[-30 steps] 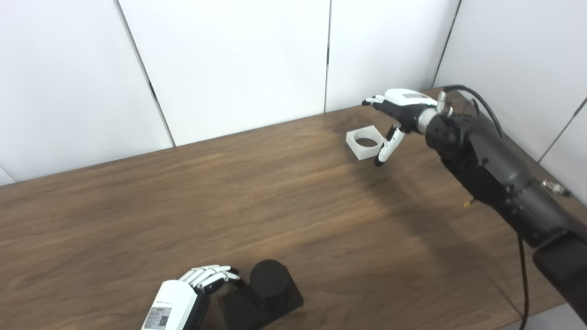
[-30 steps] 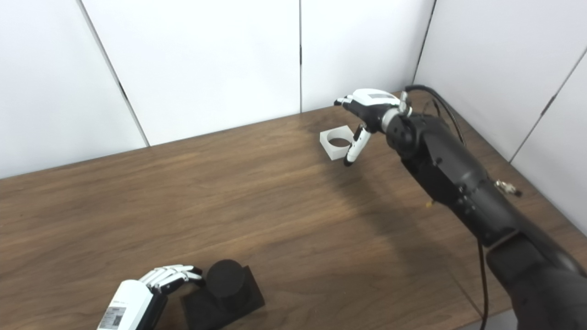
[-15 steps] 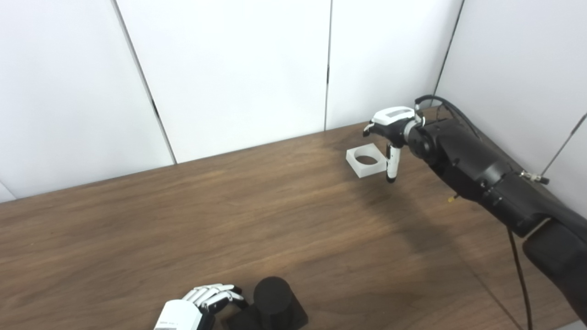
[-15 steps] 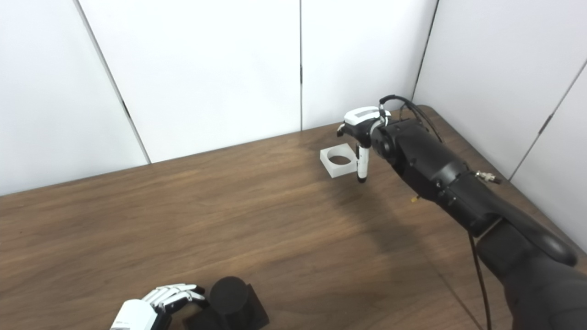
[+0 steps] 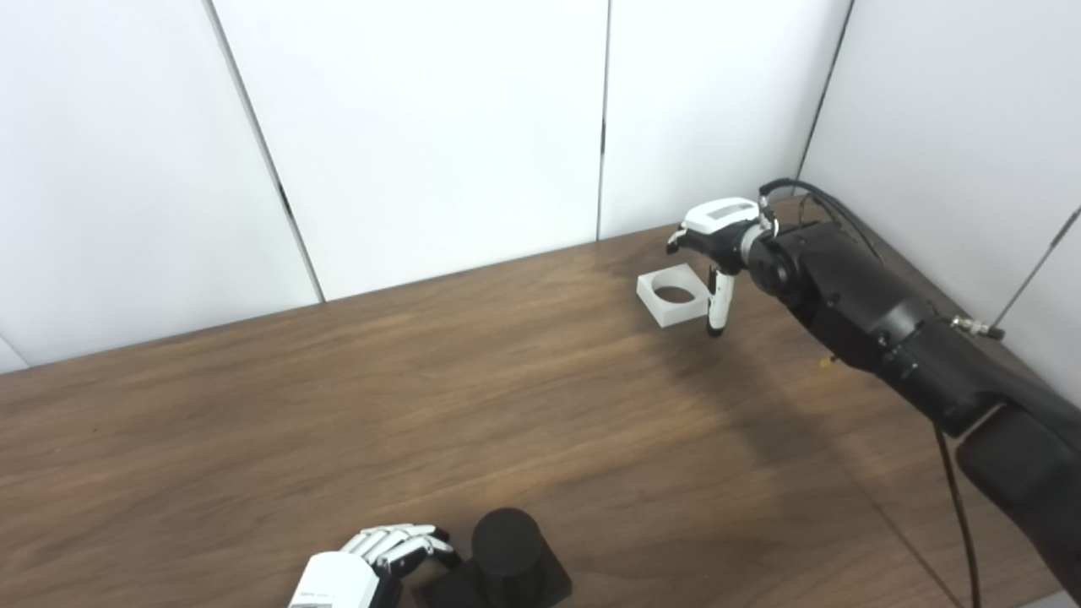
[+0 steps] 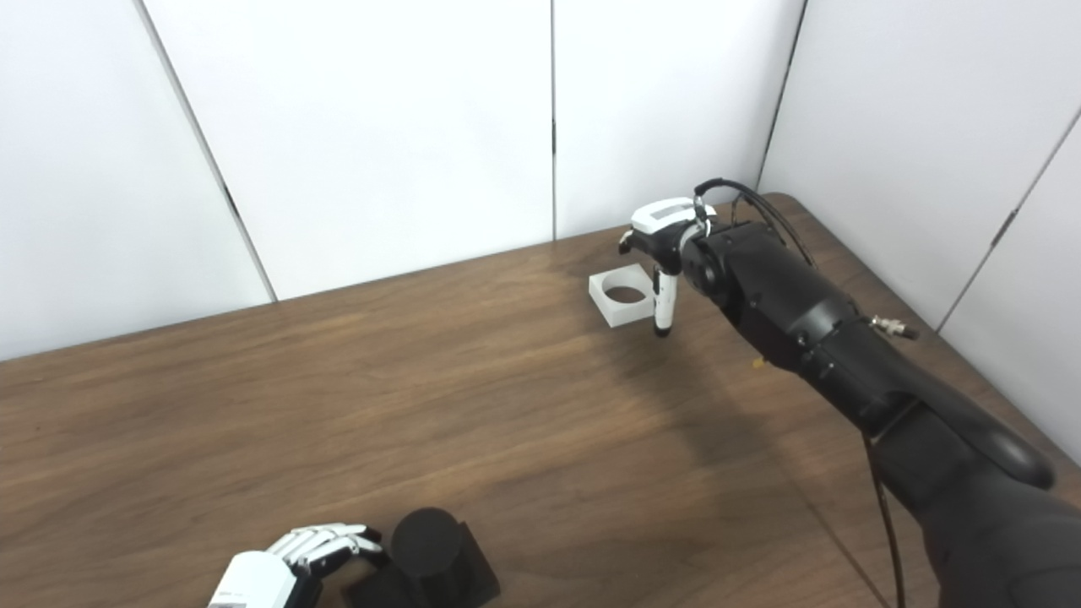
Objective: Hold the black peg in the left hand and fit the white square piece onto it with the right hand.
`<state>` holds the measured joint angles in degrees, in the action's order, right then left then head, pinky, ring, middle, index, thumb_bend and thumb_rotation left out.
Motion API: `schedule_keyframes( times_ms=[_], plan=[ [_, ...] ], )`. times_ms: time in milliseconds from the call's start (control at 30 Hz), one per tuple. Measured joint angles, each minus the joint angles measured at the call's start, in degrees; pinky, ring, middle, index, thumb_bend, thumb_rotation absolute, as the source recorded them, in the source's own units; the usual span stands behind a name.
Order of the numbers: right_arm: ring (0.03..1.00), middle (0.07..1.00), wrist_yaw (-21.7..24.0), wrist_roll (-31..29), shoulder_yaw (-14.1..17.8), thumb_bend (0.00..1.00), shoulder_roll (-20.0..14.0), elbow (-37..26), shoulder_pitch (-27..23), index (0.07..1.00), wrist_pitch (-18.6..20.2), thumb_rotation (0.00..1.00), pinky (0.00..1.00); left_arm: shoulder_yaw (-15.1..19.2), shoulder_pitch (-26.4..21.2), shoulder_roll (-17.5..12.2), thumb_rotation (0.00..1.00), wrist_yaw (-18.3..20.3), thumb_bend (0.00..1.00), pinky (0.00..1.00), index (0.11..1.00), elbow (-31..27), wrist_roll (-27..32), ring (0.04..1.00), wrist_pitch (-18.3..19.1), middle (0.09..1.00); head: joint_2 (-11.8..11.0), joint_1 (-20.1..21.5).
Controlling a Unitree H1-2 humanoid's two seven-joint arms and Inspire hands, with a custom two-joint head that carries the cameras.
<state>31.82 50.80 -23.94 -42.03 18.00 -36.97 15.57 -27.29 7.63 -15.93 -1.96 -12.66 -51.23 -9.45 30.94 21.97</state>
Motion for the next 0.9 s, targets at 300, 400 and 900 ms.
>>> schedule_keyframes(
  times_ms=[300, 400, 900],
  plan=[
    [1.000, 0.970, -1.67, -0.29, -0.13, 0.85, 1.61, 1.10, 0.07, 0.846, -2.54, 0.18, 0.99, -0.30, 0.22, 0.16, 0.04, 0.54, 0.51, 0.73, 0.487, -0.77, -0.58, 0.754, 0.92, 0.733, 0.44, -0.35],
    [1.000, 0.965, -2.04, -0.31, -0.08, 0.84, 1.73, 1.44, 0.07, 0.841, -2.62, 0.17, 0.98, -0.42, 0.25, 0.17, 0.04, 0.54, 0.52, 0.73, 0.487, -0.86, -0.67, 0.747, 1.01, 0.728, 0.70, -0.61],
    [1.000, 0.942, -2.97, -0.23, -0.39, 0.81, 2.01, 1.54, 0.06, 0.773, -3.36, 0.18, 0.96, -0.62, 0.64, 0.33, 0.04, 0.56, 0.52, 0.73, 0.487, -1.34, -1.17, 0.742, 1.22, 0.725, 1.23, -1.23]
  ],
)
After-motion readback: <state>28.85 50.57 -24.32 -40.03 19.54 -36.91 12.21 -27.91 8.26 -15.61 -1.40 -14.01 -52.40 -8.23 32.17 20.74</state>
